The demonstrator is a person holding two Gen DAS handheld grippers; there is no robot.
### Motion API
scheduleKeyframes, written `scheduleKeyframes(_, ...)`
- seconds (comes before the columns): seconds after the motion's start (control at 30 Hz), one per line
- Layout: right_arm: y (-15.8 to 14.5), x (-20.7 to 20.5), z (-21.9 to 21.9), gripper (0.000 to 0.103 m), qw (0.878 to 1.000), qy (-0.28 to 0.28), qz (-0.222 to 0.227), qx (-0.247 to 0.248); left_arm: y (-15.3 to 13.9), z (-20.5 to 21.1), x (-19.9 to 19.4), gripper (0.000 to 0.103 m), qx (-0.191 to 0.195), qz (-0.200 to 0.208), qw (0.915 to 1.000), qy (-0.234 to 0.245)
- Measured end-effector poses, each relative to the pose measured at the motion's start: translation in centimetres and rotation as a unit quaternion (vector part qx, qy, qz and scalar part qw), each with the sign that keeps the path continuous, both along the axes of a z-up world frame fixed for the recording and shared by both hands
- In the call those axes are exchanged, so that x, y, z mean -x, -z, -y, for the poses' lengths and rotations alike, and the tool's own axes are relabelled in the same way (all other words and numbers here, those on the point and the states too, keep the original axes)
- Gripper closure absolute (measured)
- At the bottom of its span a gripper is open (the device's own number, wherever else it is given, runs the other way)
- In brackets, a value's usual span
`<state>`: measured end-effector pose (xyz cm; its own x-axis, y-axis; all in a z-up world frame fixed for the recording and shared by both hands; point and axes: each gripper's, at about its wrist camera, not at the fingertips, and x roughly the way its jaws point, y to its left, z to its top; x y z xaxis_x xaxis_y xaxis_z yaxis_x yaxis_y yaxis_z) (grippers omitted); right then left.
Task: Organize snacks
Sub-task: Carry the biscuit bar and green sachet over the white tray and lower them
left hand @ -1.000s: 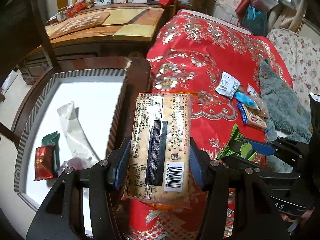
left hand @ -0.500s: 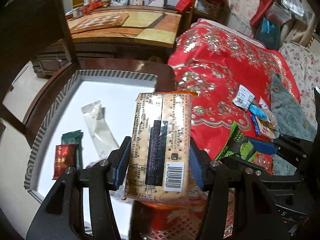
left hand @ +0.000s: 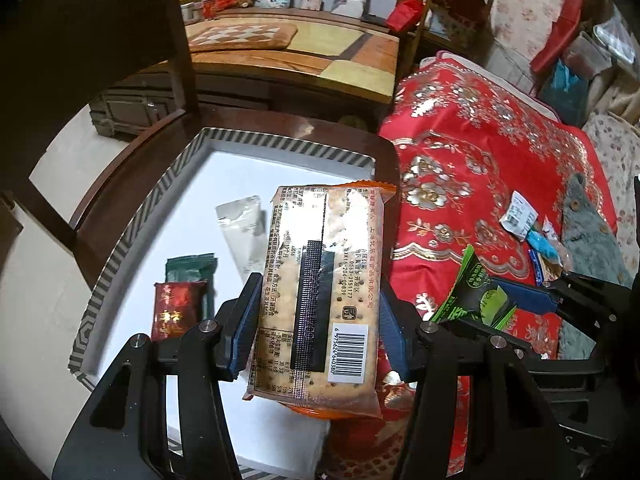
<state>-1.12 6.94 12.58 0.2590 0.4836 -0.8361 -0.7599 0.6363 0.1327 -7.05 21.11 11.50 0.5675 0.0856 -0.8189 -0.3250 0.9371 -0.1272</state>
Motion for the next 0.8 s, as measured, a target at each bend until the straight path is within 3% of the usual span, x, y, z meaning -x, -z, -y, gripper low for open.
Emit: scheduleKeyframes(0.8, 0.7, -0.1, -6.3, 0.059, 0.999, -0.050, -0.010, 0.008, 1.4, -5.9, 1.5, 0.050, 0.008, -0.011, 0.9980, -0.062)
